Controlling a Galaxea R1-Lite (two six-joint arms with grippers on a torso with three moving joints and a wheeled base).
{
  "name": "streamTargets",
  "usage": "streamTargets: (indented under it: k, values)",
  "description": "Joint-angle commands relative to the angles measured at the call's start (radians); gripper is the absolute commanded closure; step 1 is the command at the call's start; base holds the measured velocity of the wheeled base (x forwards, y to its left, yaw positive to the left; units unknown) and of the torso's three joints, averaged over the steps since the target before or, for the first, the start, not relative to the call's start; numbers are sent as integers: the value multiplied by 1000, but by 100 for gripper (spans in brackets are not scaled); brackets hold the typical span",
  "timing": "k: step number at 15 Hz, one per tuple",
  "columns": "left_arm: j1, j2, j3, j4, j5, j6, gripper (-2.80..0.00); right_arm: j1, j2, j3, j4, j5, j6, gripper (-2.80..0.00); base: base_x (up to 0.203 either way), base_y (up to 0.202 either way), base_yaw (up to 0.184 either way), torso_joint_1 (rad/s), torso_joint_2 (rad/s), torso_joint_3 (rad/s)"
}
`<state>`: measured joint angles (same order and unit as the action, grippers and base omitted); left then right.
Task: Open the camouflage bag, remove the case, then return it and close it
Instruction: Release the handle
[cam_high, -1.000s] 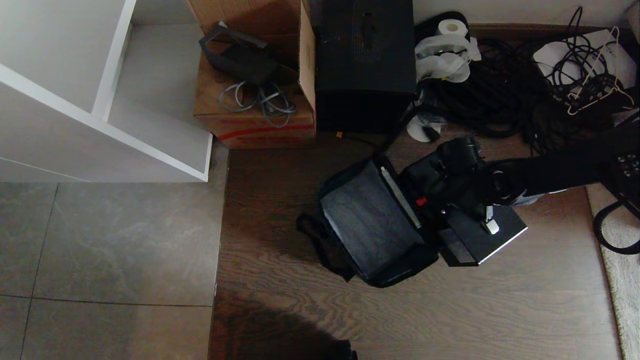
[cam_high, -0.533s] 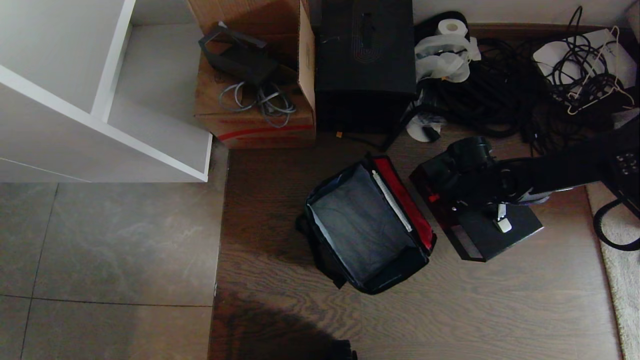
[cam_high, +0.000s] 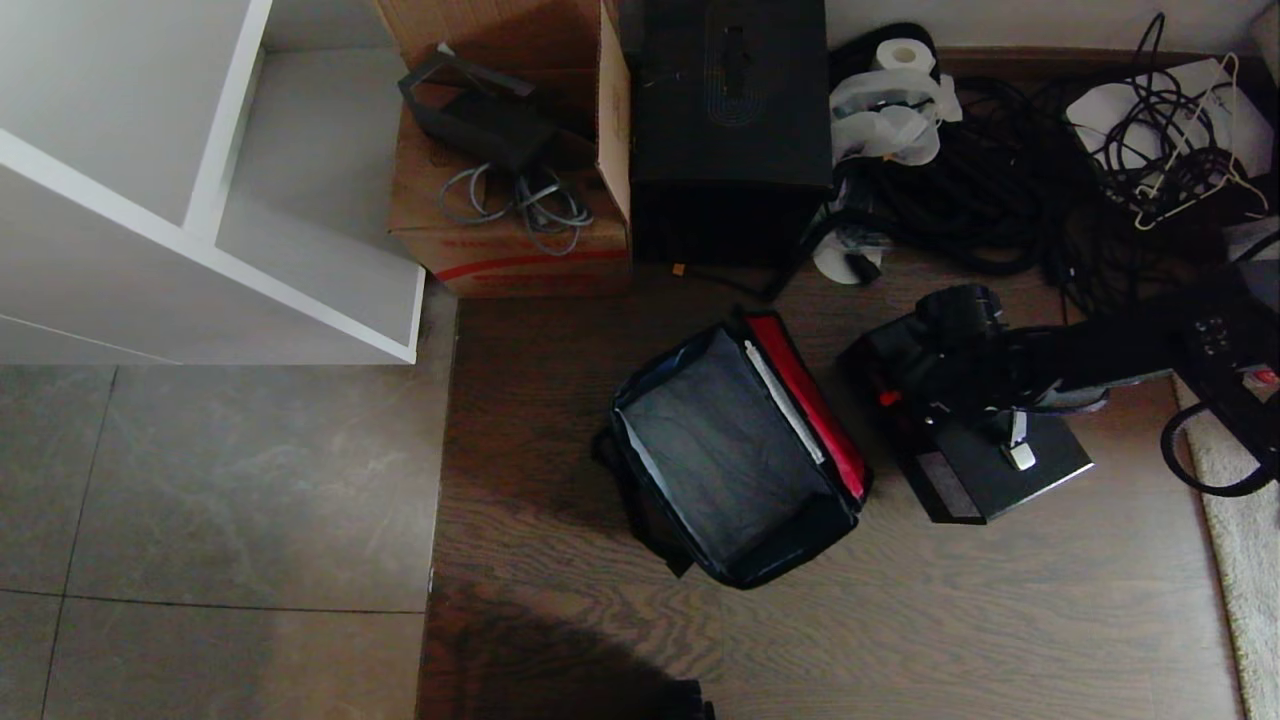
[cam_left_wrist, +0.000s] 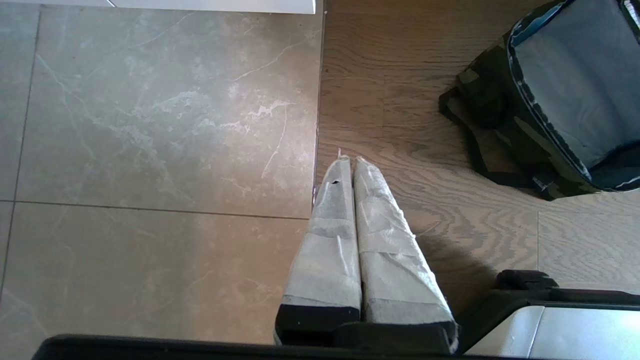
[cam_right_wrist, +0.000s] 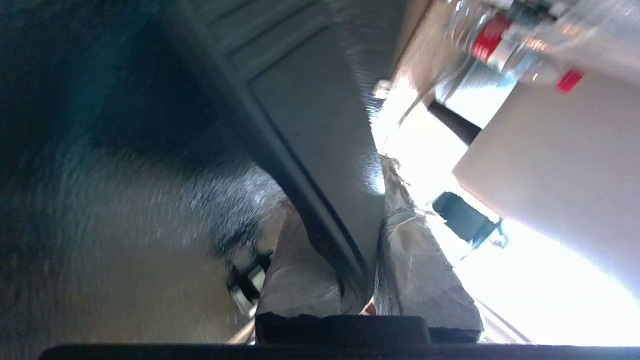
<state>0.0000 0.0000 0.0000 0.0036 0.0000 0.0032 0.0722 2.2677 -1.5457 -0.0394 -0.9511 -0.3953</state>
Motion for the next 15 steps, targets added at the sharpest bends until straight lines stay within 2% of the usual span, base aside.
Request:
streamTargets:
  k: [1, 5, 6, 8, 10, 12, 15]
  values:
    - [0, 2, 0, 0, 0, 0, 0, -23, 42, -8, -1, -1, -4, 0, 0, 0, 0, 0, 0, 0]
    - [0, 2, 0, 0, 0, 0, 0, -31, 82, -26, 15, 0, 9, 0, 0, 0, 0, 0, 0, 0]
    - [0, 2, 0, 0, 0, 0, 0, -31, 82, -20, 18, 0, 7, -280, 0, 0, 0, 0, 0, 0]
    - [0, 2, 0, 0, 0, 0, 0, -22, 78, -6, 52, 38, 18, -280, 0, 0, 0, 0, 0, 0]
    - [0, 2, 0, 0, 0, 0, 0, 15, 59, 36, 97, 106, 89, -280, 0, 0, 0, 0, 0, 0]
    - [0, 2, 0, 0, 0, 0, 0, 66, 23, 92, 138, 133, 132, -280, 0, 0, 0, 0, 0, 0]
    - [0, 2, 0, 0, 0, 0, 0, 132, -51, 176, 143, 179, 145, -280, 0, 0, 0, 0, 0, 0]
